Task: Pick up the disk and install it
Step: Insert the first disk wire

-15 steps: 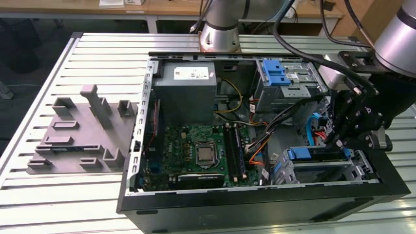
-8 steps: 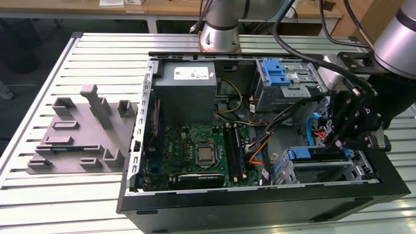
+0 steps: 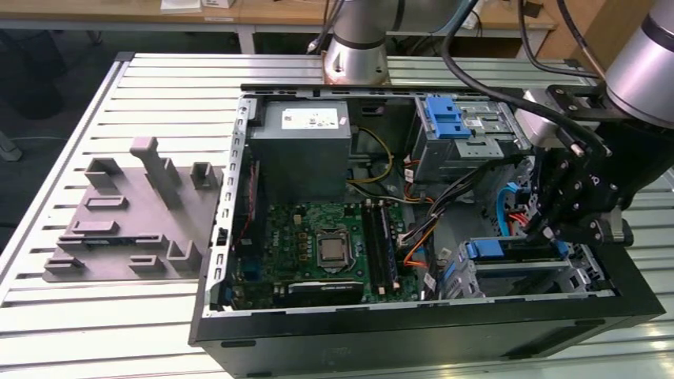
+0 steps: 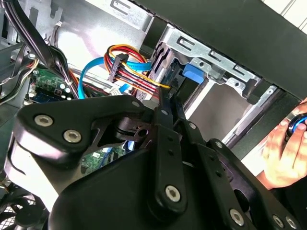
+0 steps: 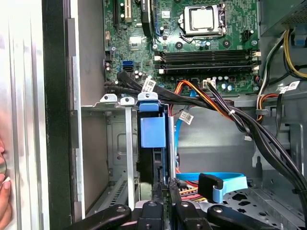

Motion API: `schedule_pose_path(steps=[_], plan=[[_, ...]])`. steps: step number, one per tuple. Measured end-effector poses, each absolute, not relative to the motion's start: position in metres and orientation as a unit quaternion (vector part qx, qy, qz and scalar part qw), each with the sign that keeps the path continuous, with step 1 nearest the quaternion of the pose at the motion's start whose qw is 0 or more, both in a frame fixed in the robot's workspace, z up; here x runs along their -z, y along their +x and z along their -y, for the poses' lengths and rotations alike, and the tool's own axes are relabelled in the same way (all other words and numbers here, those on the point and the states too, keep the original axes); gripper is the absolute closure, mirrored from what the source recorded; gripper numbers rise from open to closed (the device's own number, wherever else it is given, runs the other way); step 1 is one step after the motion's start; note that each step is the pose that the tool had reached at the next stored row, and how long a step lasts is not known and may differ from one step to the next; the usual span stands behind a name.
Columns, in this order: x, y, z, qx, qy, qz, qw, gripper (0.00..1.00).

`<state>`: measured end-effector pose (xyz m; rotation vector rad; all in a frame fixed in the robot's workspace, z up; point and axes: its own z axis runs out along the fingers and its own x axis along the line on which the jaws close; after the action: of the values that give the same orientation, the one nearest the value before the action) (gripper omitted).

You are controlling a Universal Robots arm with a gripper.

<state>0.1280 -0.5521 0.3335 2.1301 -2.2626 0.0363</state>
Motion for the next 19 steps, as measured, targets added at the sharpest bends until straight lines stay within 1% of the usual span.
schedule_pose_path(steps=[19], plan=[[-0.3317, 0.1273, 0.5538, -0.012, 0.685, 0.729, 0.017, 0.84]])
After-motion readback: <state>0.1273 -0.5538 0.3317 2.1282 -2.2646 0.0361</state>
